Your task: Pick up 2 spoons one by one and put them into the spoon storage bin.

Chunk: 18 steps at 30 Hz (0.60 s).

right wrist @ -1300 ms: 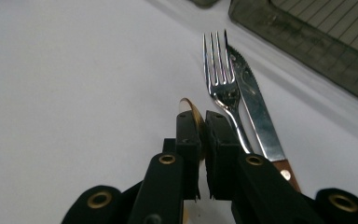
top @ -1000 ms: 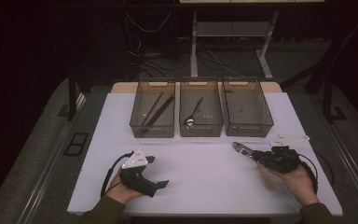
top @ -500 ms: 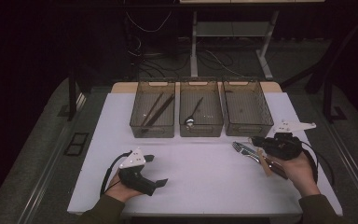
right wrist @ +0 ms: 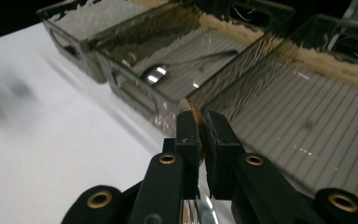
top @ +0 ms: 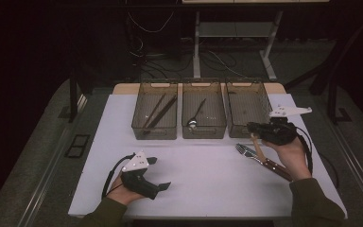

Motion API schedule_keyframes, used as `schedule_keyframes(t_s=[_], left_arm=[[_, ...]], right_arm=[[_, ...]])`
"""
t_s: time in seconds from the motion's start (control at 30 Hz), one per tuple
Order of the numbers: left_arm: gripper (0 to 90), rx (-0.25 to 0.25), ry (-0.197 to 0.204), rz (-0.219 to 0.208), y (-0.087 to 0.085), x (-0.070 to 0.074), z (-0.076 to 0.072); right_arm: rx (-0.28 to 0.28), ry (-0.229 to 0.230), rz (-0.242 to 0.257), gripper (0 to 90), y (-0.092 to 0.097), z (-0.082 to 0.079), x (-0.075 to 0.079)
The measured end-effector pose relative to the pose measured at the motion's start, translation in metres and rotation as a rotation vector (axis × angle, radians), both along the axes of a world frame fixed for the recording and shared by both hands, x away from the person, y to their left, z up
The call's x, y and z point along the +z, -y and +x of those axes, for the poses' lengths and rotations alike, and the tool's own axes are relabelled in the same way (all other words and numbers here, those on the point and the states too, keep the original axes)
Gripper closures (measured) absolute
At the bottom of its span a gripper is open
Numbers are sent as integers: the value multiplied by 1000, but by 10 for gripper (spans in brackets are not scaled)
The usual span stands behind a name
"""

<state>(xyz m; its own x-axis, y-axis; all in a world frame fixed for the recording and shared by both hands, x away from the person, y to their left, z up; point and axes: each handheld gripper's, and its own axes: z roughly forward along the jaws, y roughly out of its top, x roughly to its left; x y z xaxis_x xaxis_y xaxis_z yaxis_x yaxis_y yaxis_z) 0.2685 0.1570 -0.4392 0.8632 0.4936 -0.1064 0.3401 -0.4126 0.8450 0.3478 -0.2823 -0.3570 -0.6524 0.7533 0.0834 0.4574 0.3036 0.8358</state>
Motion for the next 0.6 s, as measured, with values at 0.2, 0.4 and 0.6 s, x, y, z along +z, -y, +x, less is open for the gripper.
schedule_keyframes(t_s=[0.2,0.4,0.6], left_arm=[[0,-6,5,2,0,0,0],[0,-4,4,2,2,0,-1],[0,-3,9,-1,2,0,-1]], right_arm=[[-5,16,0,848,-14,18,16],[-9,26,-3,848,-29,37,29],[-26,36,-13,848,-45,59,38]])
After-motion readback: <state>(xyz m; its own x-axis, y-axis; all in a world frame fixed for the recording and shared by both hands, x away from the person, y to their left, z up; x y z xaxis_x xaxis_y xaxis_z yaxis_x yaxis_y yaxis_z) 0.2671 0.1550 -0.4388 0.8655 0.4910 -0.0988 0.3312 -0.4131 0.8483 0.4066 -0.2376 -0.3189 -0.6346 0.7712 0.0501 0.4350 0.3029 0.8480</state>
